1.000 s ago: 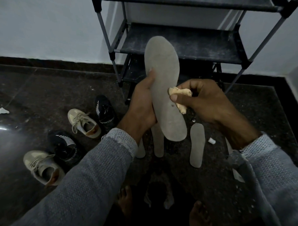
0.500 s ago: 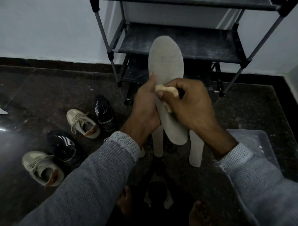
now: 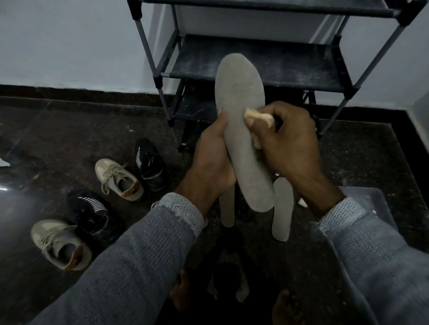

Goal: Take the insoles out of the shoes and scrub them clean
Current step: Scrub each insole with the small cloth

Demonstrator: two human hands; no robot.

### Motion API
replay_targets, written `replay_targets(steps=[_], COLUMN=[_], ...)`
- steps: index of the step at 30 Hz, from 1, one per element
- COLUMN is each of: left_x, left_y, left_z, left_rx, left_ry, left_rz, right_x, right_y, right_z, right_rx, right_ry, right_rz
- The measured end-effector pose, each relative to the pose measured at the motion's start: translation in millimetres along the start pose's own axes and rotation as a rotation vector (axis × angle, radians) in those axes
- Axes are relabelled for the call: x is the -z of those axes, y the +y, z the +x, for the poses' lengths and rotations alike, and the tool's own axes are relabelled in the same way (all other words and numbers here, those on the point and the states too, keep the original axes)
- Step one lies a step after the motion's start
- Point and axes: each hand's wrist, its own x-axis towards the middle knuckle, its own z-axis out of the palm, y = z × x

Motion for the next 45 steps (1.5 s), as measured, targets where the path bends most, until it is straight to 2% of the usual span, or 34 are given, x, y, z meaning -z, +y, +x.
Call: replay_targets(steps=[3,6,8,13,15,19,21,27,29,33,40,45], left_x=[0,1,3,2,1,3,4,0,0,1,5,5], left_y=[-2,0,0,-4,-6,-4,-3,-6,-6,-3,-8,-7], left_z=[1,3,4,1,0,3,3,0,0,1,3,4], left_rx=[-0.005,-0.029,-0.042,-0.006,-0.005,-0.038,-0.044,-0.011,-0.009,-0.029,-0.043,-0.05], left_ry=[-0.002,0.012,0.016,-0.046,-0.048,-0.015,-0.002,-0.015,-0.01,0.016,-0.02,-0.002], left_rz=[0.012,-0.018,-0.021,0.025,0.038,0.015,0.016,0.086,0.071,-0.003,0.108,0.129], right_x=[2,-11,-15,2,4,-8,-9,11,6,-11,13,13], right_y=[3,-9,-12,3,4,-9,-11,7,3,-11,8,5], right_z=[1,-11,-12,4,4,-6,-6,9,4,-8,11,11], right_rx=[-0.033,0.059,0.092,0.005,-0.011,0.064,0.074,-0.035,-0.016,0.092,-0.075,-0.166], right_ry=[0.045,-0.105,-0.143,0.07,0.086,-0.145,-0.186,0.053,0.011,-0.181,0.044,0.021], right_rz=[0.037,0.026,0.021,0.003,0.009,-0.008,-0.008,-0.018,-0.009,-0.036,-0.001,0.149])
